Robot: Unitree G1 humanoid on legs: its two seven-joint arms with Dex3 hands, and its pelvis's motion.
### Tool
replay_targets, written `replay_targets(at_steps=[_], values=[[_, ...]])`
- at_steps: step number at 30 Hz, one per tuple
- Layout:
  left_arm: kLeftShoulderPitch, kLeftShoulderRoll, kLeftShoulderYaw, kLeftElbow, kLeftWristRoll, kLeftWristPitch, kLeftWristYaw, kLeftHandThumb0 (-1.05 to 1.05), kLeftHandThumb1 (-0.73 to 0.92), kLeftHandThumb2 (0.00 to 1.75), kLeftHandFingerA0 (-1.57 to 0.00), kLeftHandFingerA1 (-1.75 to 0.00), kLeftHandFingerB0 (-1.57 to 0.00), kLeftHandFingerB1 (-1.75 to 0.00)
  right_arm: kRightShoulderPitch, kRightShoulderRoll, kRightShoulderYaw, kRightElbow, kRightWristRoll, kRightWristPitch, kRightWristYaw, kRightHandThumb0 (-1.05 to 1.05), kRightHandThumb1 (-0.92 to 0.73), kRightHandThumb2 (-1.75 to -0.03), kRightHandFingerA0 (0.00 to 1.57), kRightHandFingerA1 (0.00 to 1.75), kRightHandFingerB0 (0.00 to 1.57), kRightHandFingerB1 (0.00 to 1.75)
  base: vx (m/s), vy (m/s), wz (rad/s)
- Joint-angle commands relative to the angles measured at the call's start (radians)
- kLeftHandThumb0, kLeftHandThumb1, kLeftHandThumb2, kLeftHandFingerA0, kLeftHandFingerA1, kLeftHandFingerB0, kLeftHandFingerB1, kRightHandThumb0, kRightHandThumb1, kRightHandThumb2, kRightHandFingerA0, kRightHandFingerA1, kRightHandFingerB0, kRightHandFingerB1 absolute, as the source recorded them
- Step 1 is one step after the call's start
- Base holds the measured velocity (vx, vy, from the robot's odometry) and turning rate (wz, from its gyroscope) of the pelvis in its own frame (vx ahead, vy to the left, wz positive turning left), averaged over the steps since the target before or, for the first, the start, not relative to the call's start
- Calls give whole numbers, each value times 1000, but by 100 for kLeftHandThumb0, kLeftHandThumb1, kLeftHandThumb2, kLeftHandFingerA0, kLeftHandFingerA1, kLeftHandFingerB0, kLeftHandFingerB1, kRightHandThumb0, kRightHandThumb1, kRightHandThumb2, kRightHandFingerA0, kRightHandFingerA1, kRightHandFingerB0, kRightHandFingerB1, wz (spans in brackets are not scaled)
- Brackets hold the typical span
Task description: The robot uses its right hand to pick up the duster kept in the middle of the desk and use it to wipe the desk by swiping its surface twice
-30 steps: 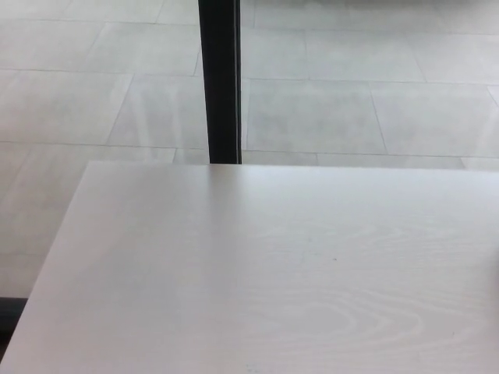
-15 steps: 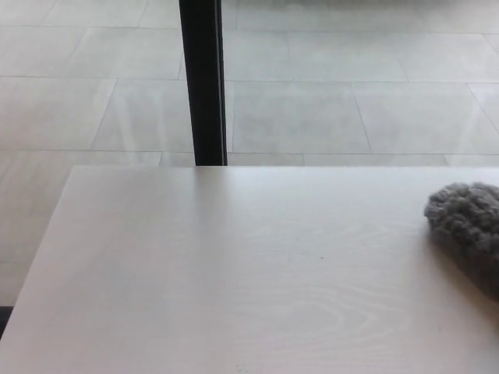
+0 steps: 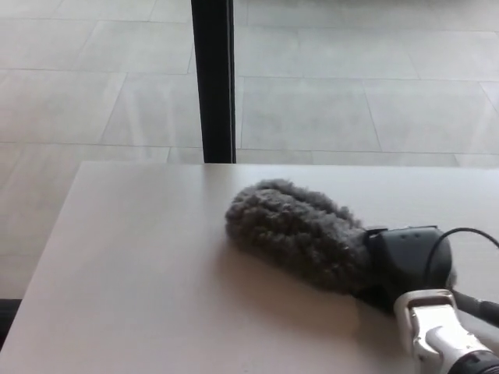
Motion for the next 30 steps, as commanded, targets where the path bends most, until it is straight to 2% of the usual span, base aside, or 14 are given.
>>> replay_targets(at_steps=[1, 2, 4, 5, 6, 8, 11, 12, 13, 22, 25, 26, 27, 30], values=[[-1, 8, -1, 1, 0, -11, 11, -46, 62, 59, -80, -67, -75, -52, 92, -1, 87, -146, -90, -79, -12, -28, -49, -65, 100, 169, 92, 98, 0, 0, 0], [-3, 9, 0, 3, -1, -8, 12, -46, 62, 59, -80, -67, -75, -52, 99, -3, 92, -163, -91, -77, -3, -28, -49, -65, 100, 169, 92, 98, 0, 0, 0], [2, 9, 0, 0, 0, -16, 11, -46, 61, 58, -81, -70, -74, -52, 140, -25, 128, -246, -117, -88, 12, -26, -46, -74, 96, 175, 87, 134, 0, 0, 0], [2, 10, 0, 0, -1, -15, 8, -47, 61, 58, -78, -66, -71, -51, 160, -41, 140, -290, -120, -107, 22, -24, -47, -75, 96, 175, 91, 112, 0, 0, 0], [3, 10, 2, 0, -3, -15, 4, -47, 61, 58, -78, -66, -71, -51, 174, -51, 143, -323, -116, -120, 36, -24, -47, -75, 96, 175, 91, 112, 0, 0, 0], [1, 10, -4, 3, 4, -18, 7, -48, 61, 59, -80, -64, -74, -51, 204, -74, 155, -372, -121, -159, 21, -23, -43, -80, 95, 175, 89, 130, 0, 0, 0], [-4, 7, 1, 6, -2, -13, 11, -47, 60, 58, -85, -70, -77, -53, 238, -103, 171, -431, -142, -172, 34, -27, -48, -78, 95, 175, 87, 131, 0, 0, 0], [-8, 7, -1, 10, 2, -10, 17, -46, 59, 58, -86, -70, -76, -52, 253, -118, 170, -449, -139, -208, 12, -24, -46, -80, 96, 175, 84, 146, 0, 0, 0], [-9, 8, 3, 11, -3, -9, 12, -47, 60, 58, -86, -71, -77, -53, 275, -147, 171, -491, -137, -234, 26, -26, -48, -80, 96, 175, 87, 130, 0, 0, 0], [-3, 18, -2, -1, -1, -21, -14, -49, 61, 58, -75, -64, -73, -51, 364, -275, 144, -628, -172, -275, 78, -27, -48, -78, 95, 175, 86, 126, 0, 0, 0], [-8, 18, -10, -3, 7, -13, -7, -48, 62, 59, -75, -64, -74, -51, 367, -279, 121, -629, -173, -273, 101, -27, -49, -69, 94, 175, 91, 103, 0, 0, 0], [-11, 15, -9, 7, 8, -14, -5, -47, 62, 59, -75, -60, -70, -49, 354, -264, 110, -600, -173, -277, 67, -23, -49, -70, 97, 175, 88, 127, 0, 0, 0], [-16, 13, -8, 14, 7, -10, -3, -47, 62, 59, -78, -60, -72, -50, 343, -253, 101, -581, -180, -271, 52, -25, -50, -67, 99, 175, 90, 107, 0, 0, 0], [-15, 9, 0, 9, -5, -7, -9, -48, 61, 58, -76, -62, -72, -50, 299, -221, 90, -545, -211, -247, 39, -28, -47, -71, 101, 175, 92, 106, 0, 0, 0]])
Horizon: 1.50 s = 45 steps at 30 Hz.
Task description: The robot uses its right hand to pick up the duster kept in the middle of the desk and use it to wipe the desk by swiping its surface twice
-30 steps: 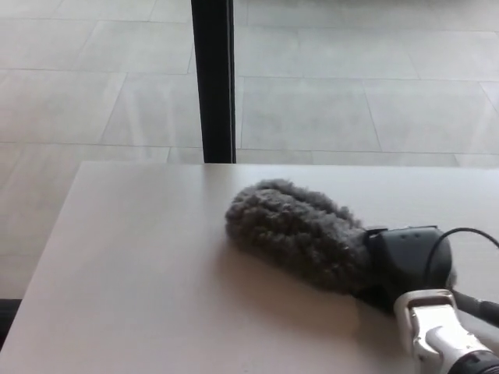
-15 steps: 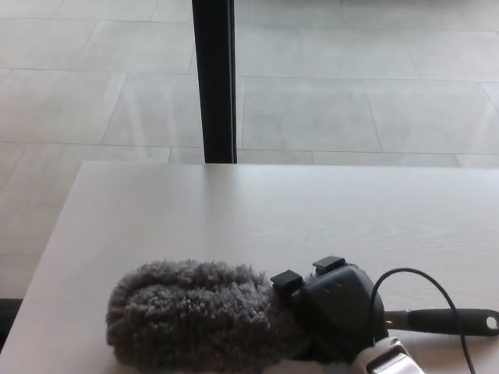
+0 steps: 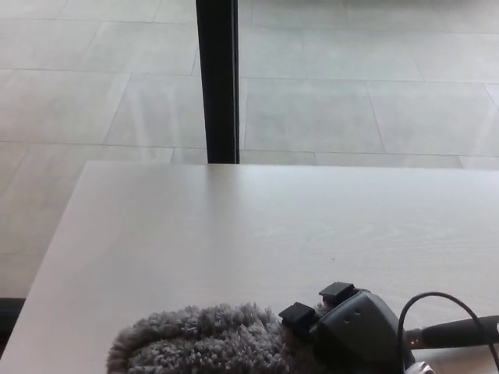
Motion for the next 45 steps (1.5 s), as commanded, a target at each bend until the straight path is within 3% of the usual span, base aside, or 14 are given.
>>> replay_targets(at_steps=[1, 9, 10, 11, 18, 20, 24, 26, 35, 38, 40, 42, 43, 45], values=[[4, 8, 1, -2, -3, -13, -7, -49, 63, 59, -76, -65, -72, -51, -37, 28, -19, 81, -59, 25, 37, -28, -47, -69, 99, 175, 92, 100, 0, 0, 0], [11, 4, 1, -9, -2, -18, -2, -48, 62, 59, -78, -66, -73, -51, -151, 129, -47, 248, -55, 51, 74, -22, -47, -76, 98, 175, 87, 127, 0, 0, 0], [12, 3, -2, -8, 1, -20, -2, -41, 64, 60, -76, -60, -69, -50, -155, 132, -54, 268, -47, 43, 65, 1, -48, -53, 99, 154, 95, 86, 0, 0, 0], [11, 2, 1, -4, -1, -17, -4, -47, 62, 59, -80, -65, -74, -51, -164, 137, -59, 292, -48, 60, 76, -26, -49, -67, 97, 169, 92, 100, 0, 0, 0], [29, -9, -6, 5, 10, -28, 17, -50, 61, 59, -81, -62, -73, -49, -203, 124, -135, 586, 4, 78, 1, -26, -54, -62, 96, 170, 91, 90, 0, 0, 0], [38, -9, 3, -7, -4, -30, 2, -46, 61, 58, -79, -70, -73, -53, -196, 98, -155, 634, 13, 113, 50, -37, -51, -55, 94, 162, 90, 58, 0, 0, 0], [57, -12, 8, -22, -9, -38, -4, -49, 61, 58, -74, -65, -70, -52, -178, 56, -225, 711, 58, 131, 25, -36, -50, -59, 89, 164, 88, 71, 0, 0, 0], [60, -9, 1, -13, 1, -35, 2, -48, 61, 59, -75, -59, -71, -50, -171, 27, -268, 742, 80, 153, 27, -35, -56, -59, 86, 168, 80, 103, 0, 0, 0], [53, -11, 2, 2, 1, -21, 6, -47, 59, 58, -82, -64, -73, -50, -212, -22, -574, 820, 276, 290, 98, -44, -55, -56, 86, 154, 72, 63, 0, 0, 0], [61, -13, 12, -2, -10, -21, -5, -46, 60, 58, -80, -70, -74, -52, -197, -32, -690, 832, 353, 295, 69, -36, -56, -61, 81, 160, 71, 97, 0, 0, 0], [60, -12, 16, -2, -15, -11, -4, -47, 59, 58, -82, -75, -77, -54, -177, -41, -759, 824, 399, 284, 88, -39, -53, -59, 81, 146, 84, 52, 0, 0, 0], [69, -14, 12, -3, -10, -21, -1, -48, 61, 58, -78, -69, -74, -51, -167, -45, -802, 823, 422, 294, 108, -39, -55, -59, 81, 141, 65, 49, 0, 0, 0], [76, -13, 0, -4, 4, -32, 5, -49, 62, 59, -80, -71, -73, -51, -164, -41, -821, 825, 430, 299, 105, -50, -48, -85, 89, 120, 51, 57, 0, 0, 0], [69, -18, 14, 1, -12, -12, 12, -47, 58, 57, -84, -75, -74, -51, -145, -42, -855, 821, 445, 278, 106, -40, -58, -57, 79, 137, 78, 56, 0, 0, 0]])
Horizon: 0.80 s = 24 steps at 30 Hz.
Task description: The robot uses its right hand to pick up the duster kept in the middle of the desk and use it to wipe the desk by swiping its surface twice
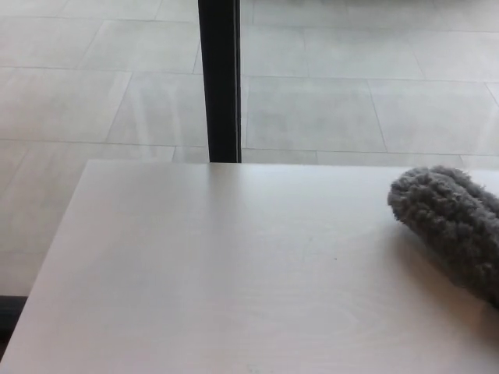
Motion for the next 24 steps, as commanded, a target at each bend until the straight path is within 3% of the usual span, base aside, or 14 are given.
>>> replay_targets(at_steps=[1, 5, 6, 7, 8, 12, 14, 15, 17, 18, 20, 21, 22, 24], values=[[17, 0, 6, 3, -7, -15, 14, -48, 58, 58, -85, -73, -76, -52, 78, -37, -169, 46, 209, 121, 98, -39, -57, -60, 75, 148, 78, 68, 0, 0, 0], [18, -3, 10, 4, -11, -19, 8, -48, 56, 57, -80, -66, -77, -52, 75, -27, -166, 56, 179, 150, 93, -40, -57, -62, 75, 154, 77, 77, 0, 0, 0], [24, 0, 4, -3, -6, -28, 2, -50, 58, 58, -81, -69, -77, -53, 85, -29, -168, 44, 181, 123, 106, -40, -56, -60, 75, 143, 79, 54, 0, 0, 0], [23, -3, 18, -3, -21, -22, -4, -47, 58, 58, -79, -67, -76, -54, 84, -25, -162, 43, 173, 129, 96, -40, -60, -58, 77, 141, 74, 61, 0, 0, 0], [25, -4, 24, -8, -27, -19, -5, -46, 57, 57, -77, -64, -76, -54, 83, -20, -174, 39, 186, 105, 95, -40, -57, -57, 78, 108, 80, 49, 0, 0, 0], [24, -2, 15, -10, -14, -20, 0, -46, 59, 58, -77, -65, -73, -51, 52, -19, -137, 43, 172, 113, 181, -40, -57, -56, 76, 95, 81, 49, 0, 0, 0], [18, 2, 6, -3, -2, -16, 10, -46, 58, 58, -77, -60, -73, -49, 48, -17, -153, 37, 196, 84, 194, -40, -45, -85, 76, 97, 61, 64, 0, 0, 0], [17, 0, 19, -5, -16, -15, -1, -46, 58, 58, -77, -60, -72, -50, 50, -29, -153, 28, 210, -3, 258, -31, -57, -57, 65, 85, 71, 51, 0, 0, 0], [18, 3, 11, -9, -7, -22, 5, -47, 59, 58, -77, -62, -73, -51, 56, -32, -179, 15, 247, -78, 282, -35, -55, -56, 59, 72, 59, 46, 0, 0, 0], [17, 4, 11, -7, -7, -21, 4, -46, 60, 58, -75, -56, -70, -50, 57, -42, -181, 1, 257, -103, 328, -60, -62, -59, 55, 81, 19, 28, 0, 0, 0], [19, 6, 17, -7, -13, -21, -4, -47, 61, 59, -74, -59, -71, -50, 60, -74, -165, -34, 263, -174, 436, -71, -53, -86, 48, 74, 7, 28, 0, 0, 0], [18, 7, 12, -7, -7, -22, 2, -49, 60, 58, -75, -59, -75, -51, 60, -88, -162, -49, 271, -195, 487, -69, -65, -59, 18, 51, 2, 25, 0, 0, 0], [21, 10, 12, -9, -7, -28, -5, -48, 62, 59, -74, -58, -72, -50, 61, -102, -145, -60, 262, -215, 514, -87, -54, -89, 6, 20, 4, 14, 0, 0, 0], [15, 13, 17, -4, -13, -16, -7, -49, 60, 58, -74, -59, -71, -49, 67, -136, -91, -89, 214, -240, 535, -105, -64, -93, 0, 2, 0, 6, 0, 0, 0]])
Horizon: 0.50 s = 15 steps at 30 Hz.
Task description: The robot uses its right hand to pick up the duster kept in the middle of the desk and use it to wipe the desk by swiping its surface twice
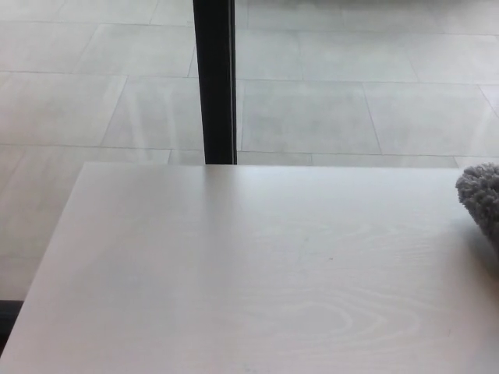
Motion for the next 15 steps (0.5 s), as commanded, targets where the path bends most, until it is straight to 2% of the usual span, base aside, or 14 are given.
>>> replay_targets(at_steps=[1, 2, 3, 6, 7, 8, 11, 12, 13, 14, 15], values=[[-3, 18, 8, -1, -11, -11, -10, -49, 60, 58, -74, -61, -70, -49, 60, -94, 94, -79, 49, -250, 412, -105, -64, -97, 0, 8, 0, 9, 0, 0, 0], [-3, 22, 4, -2, -6, -11, -5, -50, 60, 58, -75, -62, -71, -49, 65, -107, 109, -93, 37, -266, 412, -105, -63, -98, 0, 12, 0, 12, 0, 0, 0], [-2, 21, 9, -5, -13, -15, -12, -48, 59, 58, -72, -60, -72, -53, 74, -139, 135, -124, 14, -285, 424, -103, -55, -85, 0, 0, 0, 4, 0, 0, 0], [-4, 33, 3, -4, -5, -8, -12, -48, 61, 58, -72, -58, -71, -50, 91, -174, 149, -187, 23, -287, 472, -103, -54, -81, 0, 0, 0, 0, 0, 0, 0], [-3, 36, 4, -8, -6, -6, -9, -46, 61, 59, -72, -57, -70, -50, 98, -184, 150, -209, 29, -288, 483, -101, -68, -61, 0, 0, 0, 0, 0, 0, 0], [-2, 38, 1, -9, -3, -9, -7, -47, 61, 59, -73, -58, -71, -51, 109, -194, 145, -232, 39, -290, 491, -101, -57, -81, 0, 0, 0, 0, 0, 0, 0], [-8, 42, 2, -7, -5, -5, -16, -46, 62, 59, -72, -59, -68, -50, 128, -222, 148, -260, 42, -307, 480, -102, -57, -81, 0, 0, 0, 0, 0, 0, 0], [-13, 40, -3, -1, 2, -5, -9, -47, 61, 59, -75, -59, -69, -50, 138, -251, 161, -285, 21, -307, 466, -105, -71, -64, 0, 0, 0, 0, 0, 0, 0], [-15, 39, -3, 1, 2, -7, -8, -46, 61, 58, -75, -60, -70, -51, 142, -262, 165, -301, 17, -295, 471, -105, -54, -87, 0, 0, 0, 0, 0, 0, 0], [-15, 37, 1, 1, -1, -7, -11, -46, 61, 58, -75, -60, -70, -51, 144, -268, 165, -313, 19, -286, 478, -105, -54, -87, 0, 0, 0, 0, 0, 0, 0], [-12, 36, 8, -3, -10, -12, -16, -47, 59, 58, -72, -59, -72, -53, 153, -277, 161, -327, 27, -290, 470, -105, -69, -62, 0, 0, 0, 0, 0, 0, 0]])
